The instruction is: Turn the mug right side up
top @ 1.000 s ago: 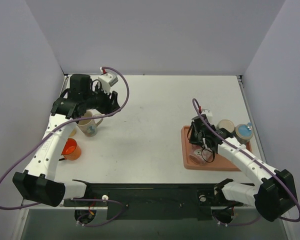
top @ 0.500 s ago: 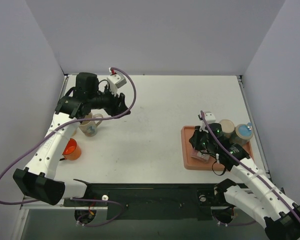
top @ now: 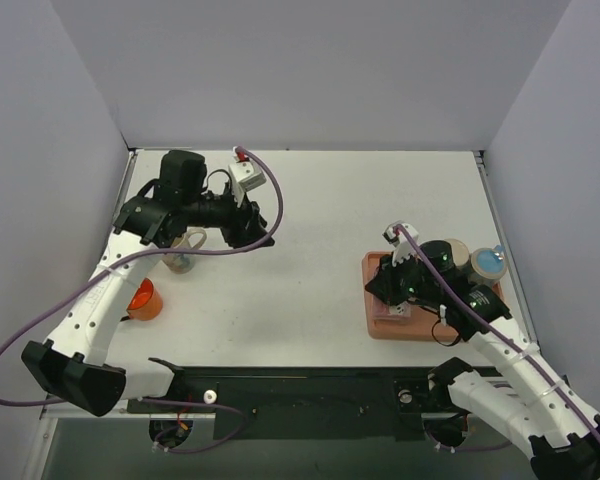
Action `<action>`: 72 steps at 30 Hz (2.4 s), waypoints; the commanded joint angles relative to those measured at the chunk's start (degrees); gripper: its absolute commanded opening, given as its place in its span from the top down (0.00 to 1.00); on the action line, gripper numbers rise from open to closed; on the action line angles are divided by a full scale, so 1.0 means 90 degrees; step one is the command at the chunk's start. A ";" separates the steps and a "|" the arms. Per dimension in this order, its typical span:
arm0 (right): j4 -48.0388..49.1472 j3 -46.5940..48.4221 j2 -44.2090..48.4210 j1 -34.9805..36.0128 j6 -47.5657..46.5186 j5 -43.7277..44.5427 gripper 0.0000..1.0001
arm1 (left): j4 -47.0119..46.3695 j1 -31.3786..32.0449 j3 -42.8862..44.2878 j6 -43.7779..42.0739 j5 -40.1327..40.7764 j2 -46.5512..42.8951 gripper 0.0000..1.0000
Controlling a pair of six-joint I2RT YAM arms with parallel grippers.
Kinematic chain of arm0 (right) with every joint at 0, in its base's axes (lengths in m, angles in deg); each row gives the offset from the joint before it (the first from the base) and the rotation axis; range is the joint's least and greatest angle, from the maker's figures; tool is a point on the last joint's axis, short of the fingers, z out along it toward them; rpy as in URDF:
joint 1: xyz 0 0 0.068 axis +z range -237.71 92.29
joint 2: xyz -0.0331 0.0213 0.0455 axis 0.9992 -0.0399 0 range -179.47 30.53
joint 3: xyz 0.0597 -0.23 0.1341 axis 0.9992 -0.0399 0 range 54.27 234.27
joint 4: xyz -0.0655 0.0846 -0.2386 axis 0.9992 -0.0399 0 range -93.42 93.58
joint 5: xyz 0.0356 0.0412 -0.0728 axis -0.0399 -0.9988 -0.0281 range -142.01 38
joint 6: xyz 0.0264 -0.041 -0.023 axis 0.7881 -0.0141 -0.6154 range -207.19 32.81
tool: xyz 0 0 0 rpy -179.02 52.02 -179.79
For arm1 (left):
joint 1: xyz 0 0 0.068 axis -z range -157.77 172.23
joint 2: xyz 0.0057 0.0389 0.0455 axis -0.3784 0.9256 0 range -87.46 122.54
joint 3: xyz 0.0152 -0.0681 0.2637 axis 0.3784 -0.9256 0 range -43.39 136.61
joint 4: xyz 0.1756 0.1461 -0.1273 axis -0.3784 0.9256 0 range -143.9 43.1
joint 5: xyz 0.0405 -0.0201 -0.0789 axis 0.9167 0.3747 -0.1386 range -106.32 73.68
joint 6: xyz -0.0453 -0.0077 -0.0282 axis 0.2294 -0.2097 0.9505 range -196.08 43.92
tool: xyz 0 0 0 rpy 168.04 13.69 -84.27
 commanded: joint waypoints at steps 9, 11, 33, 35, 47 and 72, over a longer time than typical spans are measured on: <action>0.0366 0.1466 0.0121 0.0003 0.0030 -0.2544 1.00 | -0.0048 0.0670 -0.0378 -0.1281 -0.1420 -0.0624 0.30; 0.0366 0.1691 0.0092 0.0013 0.0138 -0.2974 1.00 | -0.0272 0.0914 -0.0457 -0.1242 -0.1391 -0.0605 0.29; 0.0542 0.2679 0.0082 0.0160 0.0168 -0.4207 1.00 | -0.3926 0.2253 -0.0185 0.1835 -0.1850 0.0909 0.21; 0.0532 0.2659 0.0072 0.0169 0.0148 -0.4207 1.00 | -0.3887 0.2273 -0.0038 0.1863 -0.1967 0.1065 0.21; 0.0347 0.2581 0.0053 0.0160 -0.0262 -0.4207 1.00 | -0.3604 0.2868 -0.0750 0.1893 -0.2553 0.0998 0.56; -0.0338 0.1186 -0.0133 0.0033 0.0606 0.2169 0.05 | 0.0721 0.1044 -0.1813 0.0271 0.5698 -0.0564 1.00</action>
